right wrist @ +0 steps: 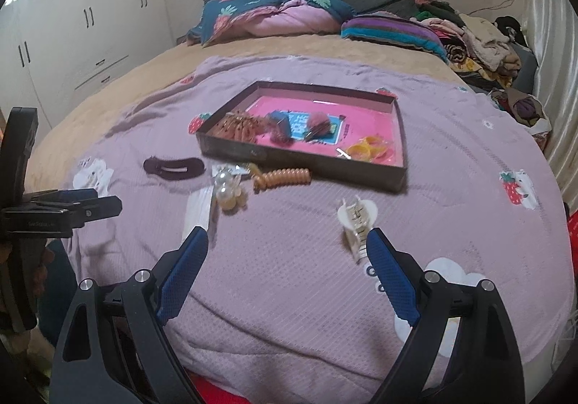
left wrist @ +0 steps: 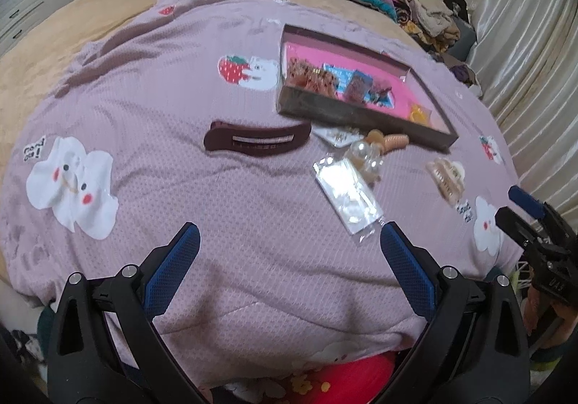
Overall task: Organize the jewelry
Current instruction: 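Withdraw both open tools from the tray back over the bed, then grasp the clear cherry-earring bag with the left tool while the right tool grasps the white claw clip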
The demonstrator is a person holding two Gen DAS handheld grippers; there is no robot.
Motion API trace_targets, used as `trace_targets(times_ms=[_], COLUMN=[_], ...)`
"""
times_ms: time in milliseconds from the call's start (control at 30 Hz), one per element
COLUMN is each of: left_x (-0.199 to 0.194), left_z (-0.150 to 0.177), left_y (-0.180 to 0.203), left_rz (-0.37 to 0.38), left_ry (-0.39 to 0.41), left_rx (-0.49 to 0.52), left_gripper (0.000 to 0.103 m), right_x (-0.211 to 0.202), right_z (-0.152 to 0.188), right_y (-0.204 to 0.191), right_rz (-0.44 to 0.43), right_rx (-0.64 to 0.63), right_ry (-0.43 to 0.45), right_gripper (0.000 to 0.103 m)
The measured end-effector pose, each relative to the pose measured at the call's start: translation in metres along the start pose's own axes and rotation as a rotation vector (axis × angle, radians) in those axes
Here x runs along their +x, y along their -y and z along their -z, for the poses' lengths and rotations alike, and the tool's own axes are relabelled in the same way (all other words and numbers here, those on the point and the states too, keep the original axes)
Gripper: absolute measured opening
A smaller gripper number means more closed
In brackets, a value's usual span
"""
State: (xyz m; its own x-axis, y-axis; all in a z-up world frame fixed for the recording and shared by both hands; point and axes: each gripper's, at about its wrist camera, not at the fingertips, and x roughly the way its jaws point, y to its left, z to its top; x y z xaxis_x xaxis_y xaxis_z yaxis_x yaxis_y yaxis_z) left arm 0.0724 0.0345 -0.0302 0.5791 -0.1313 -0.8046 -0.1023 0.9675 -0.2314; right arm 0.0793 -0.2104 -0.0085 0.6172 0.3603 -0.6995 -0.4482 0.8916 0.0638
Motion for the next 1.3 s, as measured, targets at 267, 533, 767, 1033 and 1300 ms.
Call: trace_targets(times_ms=[267, 533, 767, 1033, 1300], left_x=[0.013, 0.033, 0.057, 0.085, 0.098], left_z=[0.01, 0.011, 0.0, -0.013, -0.015], left_y=[0.004, 0.035, 0.053, 0.061, 0.063], left_rz=[0.02, 0.106, 0.15, 0.138, 0.053], left_ry=[-0.04, -0.065, -0.092, -0.117, -0.105], left_rx=[0.014, 0.065, 0.055, 0.042, 0.095], left_gripper=[0.093, 0.093, 0.093, 0.088, 0.052], right_x=[0.008, 0.014, 0.014, 0.02, 0.037], right_z=[0.009, 0.018, 0.024, 0.029, 0.02], right_y=[0.004, 0.031, 0.055, 0.073, 0.085], right_rz=[0.014, 0.049, 0.065, 0.066, 0.071], right_rx=[0.005, 0.079, 0.141, 0.194, 0.192], right_ry=[-0.018, -0.028, -0.023, -0.031, -0.045], right_gripper=[0.088, 0.088, 0.088, 0.088, 0.088])
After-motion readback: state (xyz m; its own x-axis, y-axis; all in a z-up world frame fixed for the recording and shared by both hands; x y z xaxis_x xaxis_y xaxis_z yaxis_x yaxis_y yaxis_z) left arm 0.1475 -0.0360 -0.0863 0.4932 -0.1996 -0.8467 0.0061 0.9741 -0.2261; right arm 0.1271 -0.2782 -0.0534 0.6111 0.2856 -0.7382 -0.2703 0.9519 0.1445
